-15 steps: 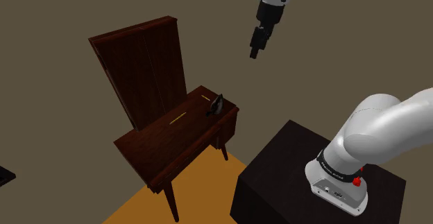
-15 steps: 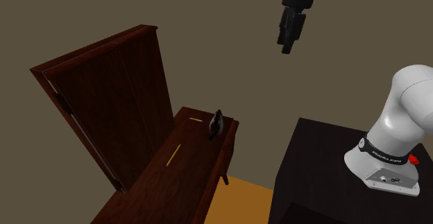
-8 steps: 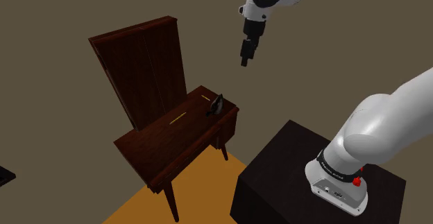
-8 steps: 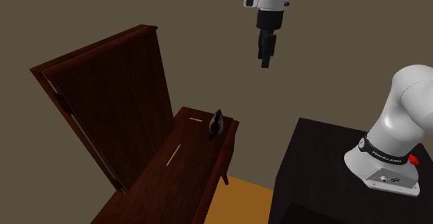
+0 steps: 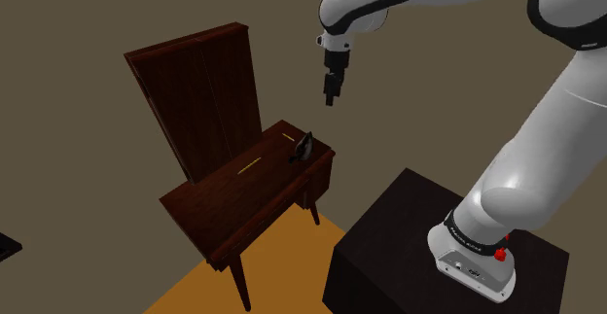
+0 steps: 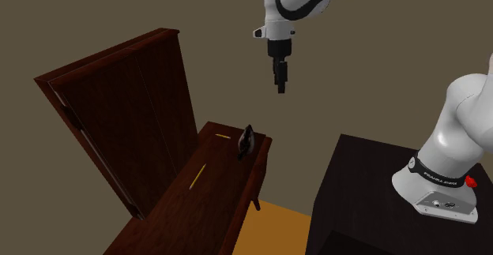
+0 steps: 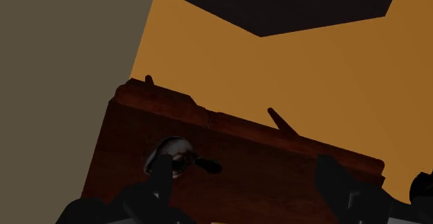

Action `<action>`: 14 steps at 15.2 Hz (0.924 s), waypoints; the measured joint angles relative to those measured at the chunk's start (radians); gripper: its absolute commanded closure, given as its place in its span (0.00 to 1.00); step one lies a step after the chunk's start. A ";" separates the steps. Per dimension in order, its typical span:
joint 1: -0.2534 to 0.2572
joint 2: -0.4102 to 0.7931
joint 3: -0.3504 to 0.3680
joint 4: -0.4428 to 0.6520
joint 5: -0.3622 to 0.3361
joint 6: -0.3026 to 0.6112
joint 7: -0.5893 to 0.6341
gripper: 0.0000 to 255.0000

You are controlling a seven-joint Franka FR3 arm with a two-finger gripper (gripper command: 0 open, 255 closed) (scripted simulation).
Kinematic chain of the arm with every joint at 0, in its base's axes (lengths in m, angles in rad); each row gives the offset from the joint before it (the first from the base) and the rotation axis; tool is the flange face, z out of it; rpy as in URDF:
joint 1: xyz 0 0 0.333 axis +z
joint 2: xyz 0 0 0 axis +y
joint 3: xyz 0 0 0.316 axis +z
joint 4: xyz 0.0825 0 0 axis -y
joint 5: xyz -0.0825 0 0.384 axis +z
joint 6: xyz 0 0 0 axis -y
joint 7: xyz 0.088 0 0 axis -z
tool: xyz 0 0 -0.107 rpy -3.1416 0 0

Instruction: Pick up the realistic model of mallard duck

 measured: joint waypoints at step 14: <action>-0.050 0.616 0.024 0.488 0.045 -0.094 -0.177 0.00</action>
